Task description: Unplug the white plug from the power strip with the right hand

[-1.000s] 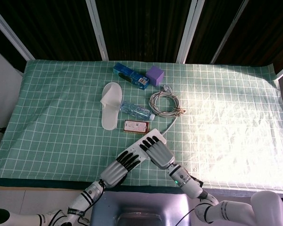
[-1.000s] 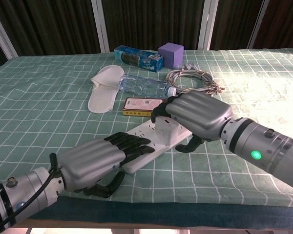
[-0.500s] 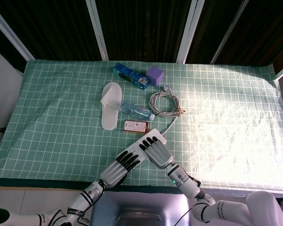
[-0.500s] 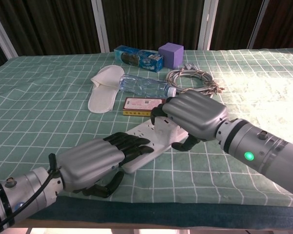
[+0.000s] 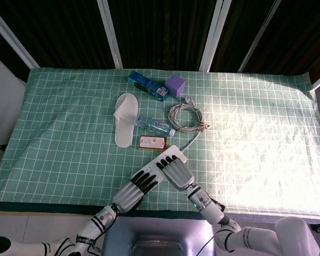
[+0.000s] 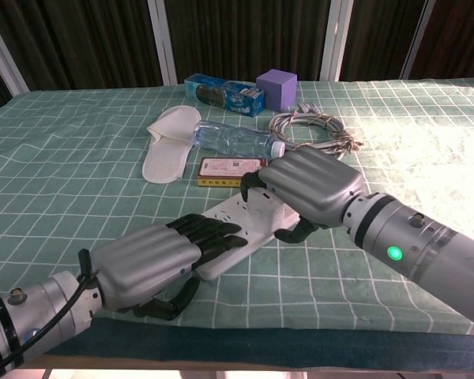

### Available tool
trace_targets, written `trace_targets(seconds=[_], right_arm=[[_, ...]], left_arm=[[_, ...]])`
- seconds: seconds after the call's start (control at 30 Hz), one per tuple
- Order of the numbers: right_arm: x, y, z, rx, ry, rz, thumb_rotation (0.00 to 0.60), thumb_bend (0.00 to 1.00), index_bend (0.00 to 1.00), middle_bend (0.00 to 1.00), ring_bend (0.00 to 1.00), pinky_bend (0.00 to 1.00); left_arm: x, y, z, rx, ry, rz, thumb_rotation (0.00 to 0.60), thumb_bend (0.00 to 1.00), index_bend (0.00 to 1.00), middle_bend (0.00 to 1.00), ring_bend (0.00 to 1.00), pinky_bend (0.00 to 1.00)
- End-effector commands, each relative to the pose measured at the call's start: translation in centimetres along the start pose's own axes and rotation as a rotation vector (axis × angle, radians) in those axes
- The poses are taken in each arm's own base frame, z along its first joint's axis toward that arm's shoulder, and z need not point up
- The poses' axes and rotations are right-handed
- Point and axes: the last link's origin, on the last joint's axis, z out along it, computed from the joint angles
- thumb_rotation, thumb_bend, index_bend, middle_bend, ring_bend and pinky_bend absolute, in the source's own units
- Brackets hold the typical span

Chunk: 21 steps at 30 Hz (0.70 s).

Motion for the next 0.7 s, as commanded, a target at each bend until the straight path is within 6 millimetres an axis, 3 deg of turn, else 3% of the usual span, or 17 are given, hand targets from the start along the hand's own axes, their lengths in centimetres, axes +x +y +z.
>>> trace_targets(seconds=[0.03,0.27,0.7], right_arm=[[0.1,-0.1,0.0,0.001,0.012,0.008,0.600,0.41,0.75,0.58,0.46,0.62],[0.5,-0.1,0.0,-0.008,0.039,0.032,0.600,0.42,0.82,0.63,0.49,0.65],[2.0,0.5,-0.7,-0.018,0.052,0.118,0.600,0.42,0.84,0.65,0.50,0.66]], left_arm=[[0.0,0.0,0.0,0.000,0.000,0.000,0.557,0.75,0.00,0.00,0.00,0.03],[0.0,0.1,0.0,-0.003,-0.001,0.002,0.554,0.75,0.00,0.00,0.00,0.03],[-0.1,0.4,0.0,-0.005,-0.002,0.011,0.548,0.75,0.00,0.00,0.00,0.03]])
